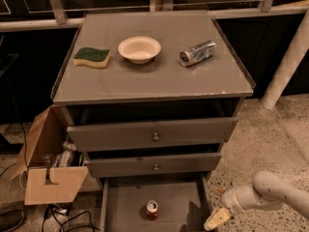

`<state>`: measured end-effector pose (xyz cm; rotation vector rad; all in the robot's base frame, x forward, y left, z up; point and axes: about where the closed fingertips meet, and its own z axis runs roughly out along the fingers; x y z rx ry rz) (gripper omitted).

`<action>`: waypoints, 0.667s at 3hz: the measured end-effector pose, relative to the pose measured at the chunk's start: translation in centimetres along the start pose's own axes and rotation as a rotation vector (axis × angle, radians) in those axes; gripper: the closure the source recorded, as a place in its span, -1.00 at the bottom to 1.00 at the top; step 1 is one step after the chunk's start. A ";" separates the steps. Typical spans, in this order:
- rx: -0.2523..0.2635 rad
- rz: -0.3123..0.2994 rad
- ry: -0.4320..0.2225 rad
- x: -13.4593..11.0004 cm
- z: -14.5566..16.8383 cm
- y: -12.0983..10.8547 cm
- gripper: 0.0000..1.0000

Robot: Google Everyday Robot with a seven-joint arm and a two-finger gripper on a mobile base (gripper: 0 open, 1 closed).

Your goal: Pick coke can from bottom drawer and place on counter

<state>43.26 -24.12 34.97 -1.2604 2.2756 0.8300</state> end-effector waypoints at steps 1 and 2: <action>-0.047 0.028 -0.109 2.5 4.1 -1.1 -1.00; -0.047 0.028 -0.109 2.5 4.2 -1.1 -1.00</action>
Offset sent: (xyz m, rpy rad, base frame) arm -0.0002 0.0063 -0.0405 0.1064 -0.0001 -0.0213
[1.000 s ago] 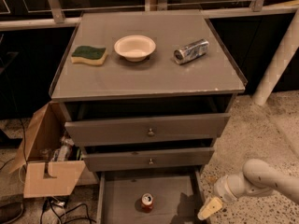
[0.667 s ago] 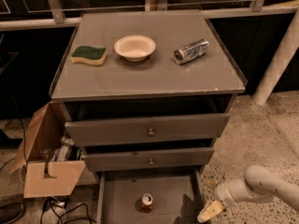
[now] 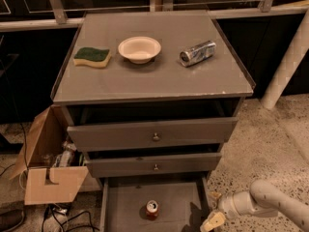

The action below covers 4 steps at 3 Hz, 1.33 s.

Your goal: Pick coke can from bottom drawer and place on counter

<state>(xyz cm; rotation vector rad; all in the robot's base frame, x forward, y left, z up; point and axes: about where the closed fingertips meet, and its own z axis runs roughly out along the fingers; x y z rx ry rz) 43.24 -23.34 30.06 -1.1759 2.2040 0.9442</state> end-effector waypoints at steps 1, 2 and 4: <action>-0.023 -0.006 -0.055 0.2 2.1 -0.4 -1.00; -0.034 -0.038 -0.141 -0.9 3.9 -1.1 -1.00; -0.042 -0.055 -0.206 -1.5 5.6 -1.5 -1.00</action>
Offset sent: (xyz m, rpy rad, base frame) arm 0.0361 0.0443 -0.0286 0.2206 -0.1402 -0.0073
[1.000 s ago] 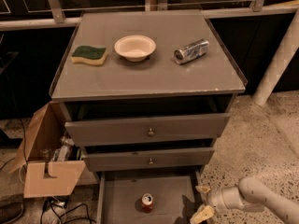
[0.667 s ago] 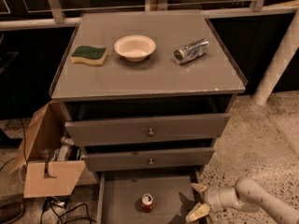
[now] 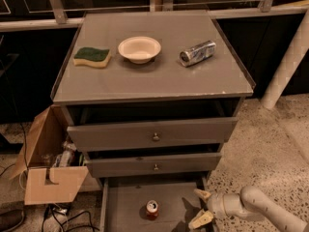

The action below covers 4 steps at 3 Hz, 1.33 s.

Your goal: Pick coke can from bottom drawer and place on counter

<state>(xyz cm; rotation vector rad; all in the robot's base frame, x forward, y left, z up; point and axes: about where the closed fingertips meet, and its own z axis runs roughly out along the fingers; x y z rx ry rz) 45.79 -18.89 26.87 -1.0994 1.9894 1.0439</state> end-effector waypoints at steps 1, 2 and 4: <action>-0.005 0.011 -0.037 0.9 1.3 -0.8 -1.00; -0.033 -0.038 -0.107 -0.7 5.4 -2.8 -1.00; -0.044 -0.032 -0.131 0.0 6.1 -3.1 -1.00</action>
Offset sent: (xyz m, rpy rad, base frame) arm 0.0484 0.0343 -0.0437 0.1441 -0.0663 -0.0369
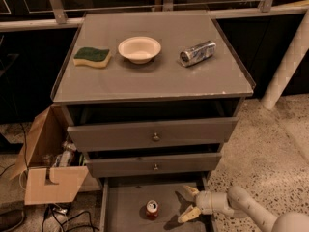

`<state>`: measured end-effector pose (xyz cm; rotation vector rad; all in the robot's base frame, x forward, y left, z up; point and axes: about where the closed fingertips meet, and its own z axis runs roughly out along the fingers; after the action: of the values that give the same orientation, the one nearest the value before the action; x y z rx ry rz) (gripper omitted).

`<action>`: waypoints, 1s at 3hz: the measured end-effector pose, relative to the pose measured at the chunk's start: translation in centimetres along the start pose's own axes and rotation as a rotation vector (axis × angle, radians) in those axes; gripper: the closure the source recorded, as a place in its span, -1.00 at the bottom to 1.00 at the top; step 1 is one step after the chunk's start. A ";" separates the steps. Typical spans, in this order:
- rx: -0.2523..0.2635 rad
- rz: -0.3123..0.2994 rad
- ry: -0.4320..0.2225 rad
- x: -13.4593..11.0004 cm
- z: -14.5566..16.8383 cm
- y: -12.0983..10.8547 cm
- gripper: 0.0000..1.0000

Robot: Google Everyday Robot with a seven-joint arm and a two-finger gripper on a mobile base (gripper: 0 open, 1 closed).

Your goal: Pick coke can from bottom drawer and place on counter

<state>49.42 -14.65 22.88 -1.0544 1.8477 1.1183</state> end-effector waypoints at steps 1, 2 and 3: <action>-0.007 -0.041 -0.047 -1.0 1.1 0.4 -1.00; -0.035 -0.118 -0.097 -3.7 2.1 2.4 -1.00; -0.042 -0.122 -0.108 -3.4 2.3 2.0 -1.00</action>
Offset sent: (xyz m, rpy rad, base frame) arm -0.0093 0.0553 0.0663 0.1229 -0.2191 0.0792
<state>49.42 -11.06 25.68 -1.0939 1.6599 1.1244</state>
